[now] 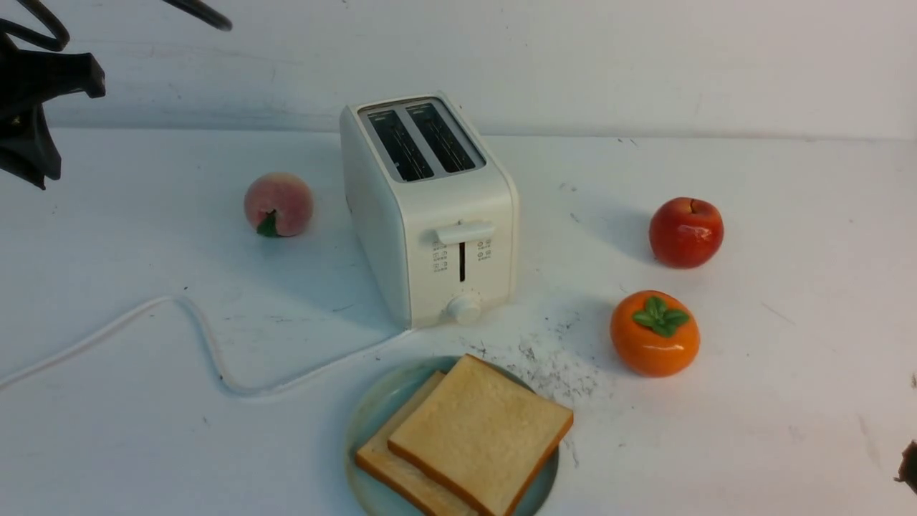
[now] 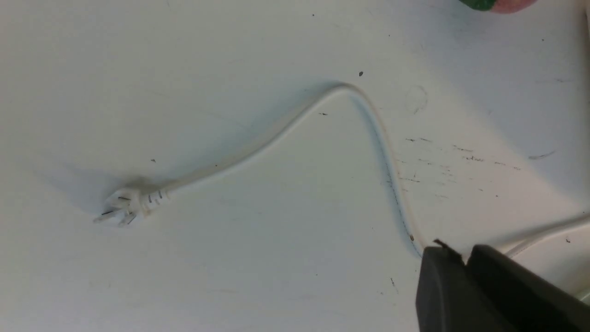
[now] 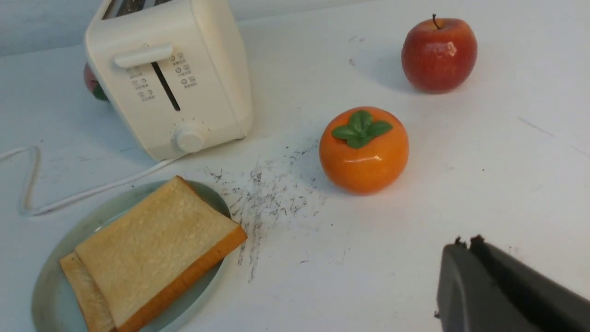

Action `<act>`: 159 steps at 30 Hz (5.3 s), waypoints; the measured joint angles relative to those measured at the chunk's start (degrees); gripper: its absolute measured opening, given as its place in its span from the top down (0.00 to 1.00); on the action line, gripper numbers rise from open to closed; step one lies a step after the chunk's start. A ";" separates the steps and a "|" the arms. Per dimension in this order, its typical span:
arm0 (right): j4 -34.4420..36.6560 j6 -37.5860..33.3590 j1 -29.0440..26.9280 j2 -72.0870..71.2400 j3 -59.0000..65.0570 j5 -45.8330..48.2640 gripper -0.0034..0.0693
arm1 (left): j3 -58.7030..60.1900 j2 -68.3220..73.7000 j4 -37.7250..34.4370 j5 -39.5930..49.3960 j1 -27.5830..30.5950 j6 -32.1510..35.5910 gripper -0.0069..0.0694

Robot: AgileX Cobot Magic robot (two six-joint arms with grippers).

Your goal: Take toasted bread from bread machine on white table place on plate.

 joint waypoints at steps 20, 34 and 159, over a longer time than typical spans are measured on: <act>0.13 0.02 0.00 0.00 0.34 0.86 0.93 | 0.00 0.22 -0.24 0.00 0.00 -0.05 0.80; -4.53 0.02 -9.36 -15.78 5.98 2.55 0.91 | 0.00 2.89 -5.08 0.00 0.00 -0.15 0.78; -6.96 0.02 -7.63 -21.81 12.61 9.64 0.71 | 101.07 -95.45 7.01 -49.08 -10.16 -13.98 0.91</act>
